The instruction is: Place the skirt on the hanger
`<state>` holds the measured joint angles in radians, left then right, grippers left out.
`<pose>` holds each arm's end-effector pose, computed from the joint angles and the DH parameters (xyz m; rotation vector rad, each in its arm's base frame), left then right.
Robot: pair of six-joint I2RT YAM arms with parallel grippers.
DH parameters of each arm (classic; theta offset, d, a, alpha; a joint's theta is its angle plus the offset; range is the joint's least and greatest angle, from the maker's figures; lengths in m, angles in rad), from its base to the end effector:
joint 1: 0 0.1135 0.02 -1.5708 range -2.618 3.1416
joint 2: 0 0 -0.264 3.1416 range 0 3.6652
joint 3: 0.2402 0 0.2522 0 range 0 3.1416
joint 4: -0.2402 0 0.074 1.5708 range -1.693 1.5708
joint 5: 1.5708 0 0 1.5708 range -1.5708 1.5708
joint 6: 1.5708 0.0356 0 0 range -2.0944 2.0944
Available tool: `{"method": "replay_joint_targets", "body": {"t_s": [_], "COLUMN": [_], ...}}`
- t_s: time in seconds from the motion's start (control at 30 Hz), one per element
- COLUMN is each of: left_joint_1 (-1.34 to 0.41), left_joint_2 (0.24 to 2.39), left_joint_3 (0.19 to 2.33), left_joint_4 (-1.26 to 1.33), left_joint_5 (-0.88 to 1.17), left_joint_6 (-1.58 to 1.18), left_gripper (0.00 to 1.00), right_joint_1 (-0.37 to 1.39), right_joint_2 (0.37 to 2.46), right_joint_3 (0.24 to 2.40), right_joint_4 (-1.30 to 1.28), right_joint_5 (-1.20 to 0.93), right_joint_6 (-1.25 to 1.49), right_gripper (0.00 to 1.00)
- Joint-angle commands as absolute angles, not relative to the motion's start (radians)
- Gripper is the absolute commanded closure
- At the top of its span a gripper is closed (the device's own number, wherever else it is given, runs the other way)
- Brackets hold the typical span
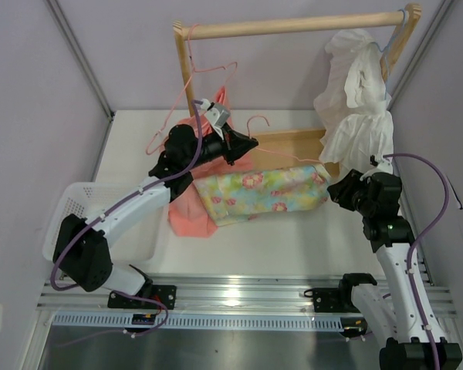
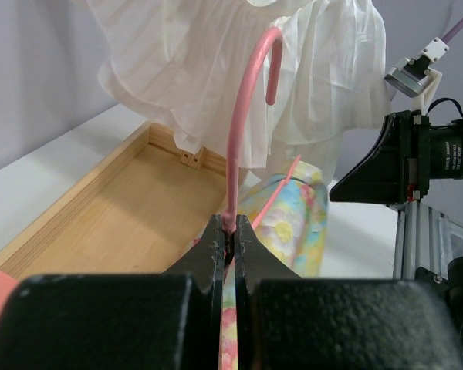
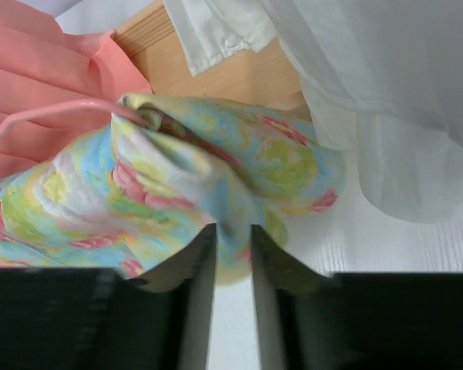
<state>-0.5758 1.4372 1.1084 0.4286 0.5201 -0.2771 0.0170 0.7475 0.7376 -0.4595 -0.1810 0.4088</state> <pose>0.2759 -0.2002 0.3633 0.6659 1.4318 -1.0595 0.1690 0.0093 0.3012 0.2882 2.0416 0.4497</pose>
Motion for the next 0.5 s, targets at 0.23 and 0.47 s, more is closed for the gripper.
{"method": "replay_joint_targets", "body": {"t_s": [0.23,0.47], "left_joint_1": [-0.618,-0.690], "left_joint_2": [1.289,1.273], "left_joint_3": [1.207,1.305], "left_joint_4": [0.296,0.210], "left_joint_5": [0.437,0.367], "left_joint_6": [-0.155,-0.123], "left_gripper": [1.00,1.00], "right_joint_1": [0.009,0.054], "right_joint_2": [0.718,0.726], "right_joint_3": [0.830,0.893], "right_joint_4": [-0.442,-0.465], "right_joint_5": [-0.235,-0.235], "right_joint_6": [0.419,0.456], "right_gripper": [0.41,0.42]}}
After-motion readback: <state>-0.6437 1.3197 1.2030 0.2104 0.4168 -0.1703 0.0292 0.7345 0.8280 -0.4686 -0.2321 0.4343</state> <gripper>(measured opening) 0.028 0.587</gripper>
